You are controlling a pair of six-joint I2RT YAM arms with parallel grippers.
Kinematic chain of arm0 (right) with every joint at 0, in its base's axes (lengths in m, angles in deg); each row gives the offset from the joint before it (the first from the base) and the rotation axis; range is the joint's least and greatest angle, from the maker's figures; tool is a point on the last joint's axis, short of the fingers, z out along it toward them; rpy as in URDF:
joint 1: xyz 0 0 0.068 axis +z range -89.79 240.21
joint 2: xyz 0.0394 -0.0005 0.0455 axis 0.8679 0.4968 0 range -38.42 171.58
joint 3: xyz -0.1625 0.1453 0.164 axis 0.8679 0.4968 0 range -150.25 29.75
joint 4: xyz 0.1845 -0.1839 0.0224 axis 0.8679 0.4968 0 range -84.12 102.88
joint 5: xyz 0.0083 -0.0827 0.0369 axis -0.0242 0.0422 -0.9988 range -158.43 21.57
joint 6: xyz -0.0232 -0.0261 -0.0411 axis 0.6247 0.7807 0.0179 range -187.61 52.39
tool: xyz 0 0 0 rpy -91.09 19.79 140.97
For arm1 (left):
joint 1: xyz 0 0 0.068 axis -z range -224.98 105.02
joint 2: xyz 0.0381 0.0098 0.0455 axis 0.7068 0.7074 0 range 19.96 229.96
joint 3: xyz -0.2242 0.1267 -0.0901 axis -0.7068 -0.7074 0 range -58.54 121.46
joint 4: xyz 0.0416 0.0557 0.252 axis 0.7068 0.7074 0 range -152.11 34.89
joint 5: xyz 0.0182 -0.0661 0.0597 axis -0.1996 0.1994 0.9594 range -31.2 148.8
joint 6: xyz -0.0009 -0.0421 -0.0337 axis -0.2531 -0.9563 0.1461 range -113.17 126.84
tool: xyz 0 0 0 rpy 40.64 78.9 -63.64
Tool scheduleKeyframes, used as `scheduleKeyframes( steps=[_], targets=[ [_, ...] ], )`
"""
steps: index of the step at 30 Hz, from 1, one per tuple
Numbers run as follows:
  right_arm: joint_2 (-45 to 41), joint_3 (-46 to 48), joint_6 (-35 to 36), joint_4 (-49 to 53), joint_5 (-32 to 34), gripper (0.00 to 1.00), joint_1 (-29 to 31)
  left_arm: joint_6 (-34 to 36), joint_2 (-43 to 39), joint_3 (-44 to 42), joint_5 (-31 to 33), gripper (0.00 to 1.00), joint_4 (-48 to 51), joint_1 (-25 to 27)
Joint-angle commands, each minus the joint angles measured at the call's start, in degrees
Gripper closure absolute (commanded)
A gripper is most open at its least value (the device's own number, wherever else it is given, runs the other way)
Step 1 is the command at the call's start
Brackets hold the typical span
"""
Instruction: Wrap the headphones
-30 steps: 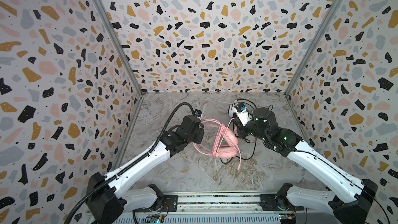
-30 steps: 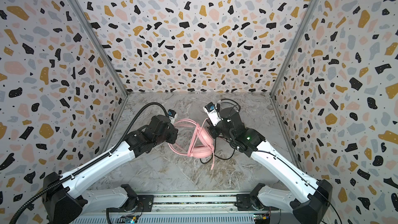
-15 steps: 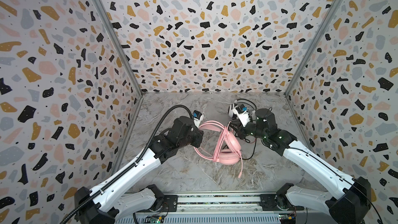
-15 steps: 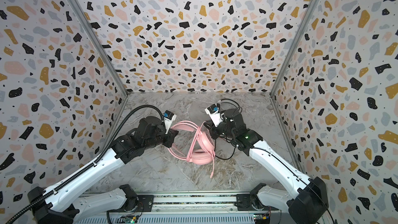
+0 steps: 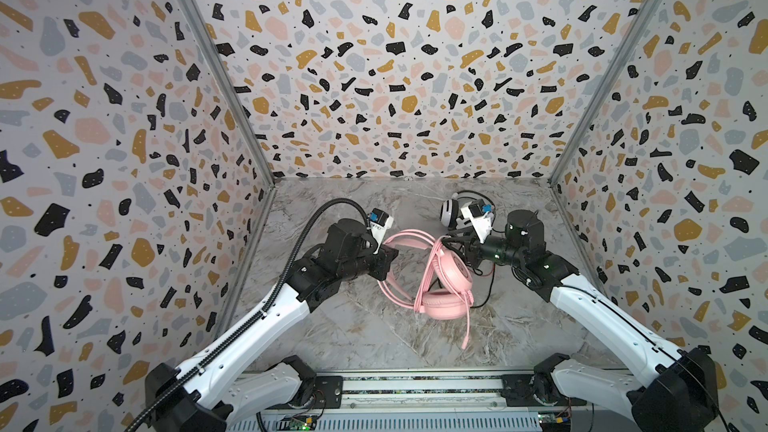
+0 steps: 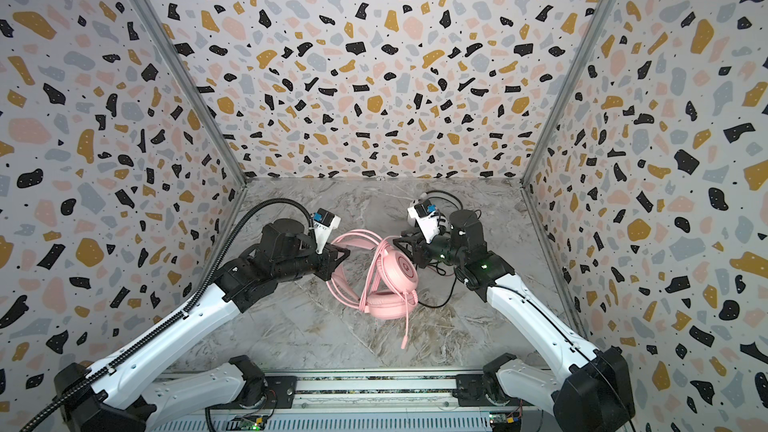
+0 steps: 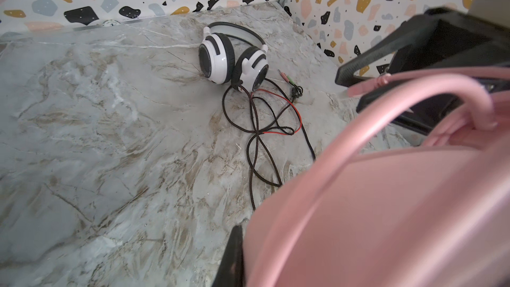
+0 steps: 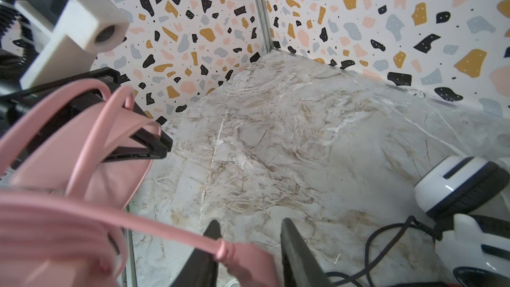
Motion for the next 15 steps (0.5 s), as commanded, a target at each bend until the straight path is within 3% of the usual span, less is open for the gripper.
scheduleKeyframes(
  steps=[1, 8, 15],
  targets=[
    [-2.04, 1.53, -2.38, -1.17, 1.98, 0.54, -1.44, -4.9, -1.56, -0.12, -6.52, 1.0, -7.84, -3.62],
    [-3.91, 7.84, -4.55, -3.84, 8.96, 0.5, -1.99, -8.93, 1.14, -0.93, -7.26, 1.0, -7.39, -11.62],
    [-4.74, 18.9, -8.85, -12.4, 14.23, 0.51, -1.59, -15.28, 6.28, -1.34, 2.91, 1.0, -6.47, -20.23]
  ],
)
